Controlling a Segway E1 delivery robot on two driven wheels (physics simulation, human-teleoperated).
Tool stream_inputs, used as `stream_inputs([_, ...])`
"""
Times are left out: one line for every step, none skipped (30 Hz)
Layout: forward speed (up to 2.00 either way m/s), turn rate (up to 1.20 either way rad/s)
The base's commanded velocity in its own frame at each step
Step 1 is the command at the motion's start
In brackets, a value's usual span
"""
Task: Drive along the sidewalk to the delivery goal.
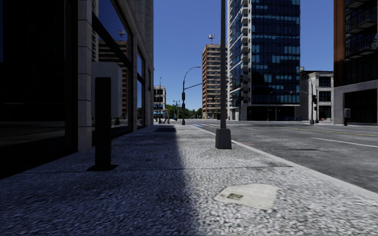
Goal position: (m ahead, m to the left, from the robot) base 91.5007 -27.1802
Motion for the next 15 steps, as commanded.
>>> stream_inputs([2.00,0.00])
stream_inputs([2.00,0.00])
stream_inputs([2.00,0.00])
stream_inputs([2.00,0.00])
stream_inputs([2.00,0.00])
stream_inputs([2.00,0.00])
stream_inputs([2.00,0.09])
stream_inputs([2.00,0.20])
stream_inputs([2.00,0.22])
stream_inputs([2.00,0.22])
stream_inputs([2.00,0.27])
stream_inputs([2.00,0.31])
stream_inputs([2.00,0.34])
stream_inputs([2.00,0.36])
stream_inputs([2.00,0.36])
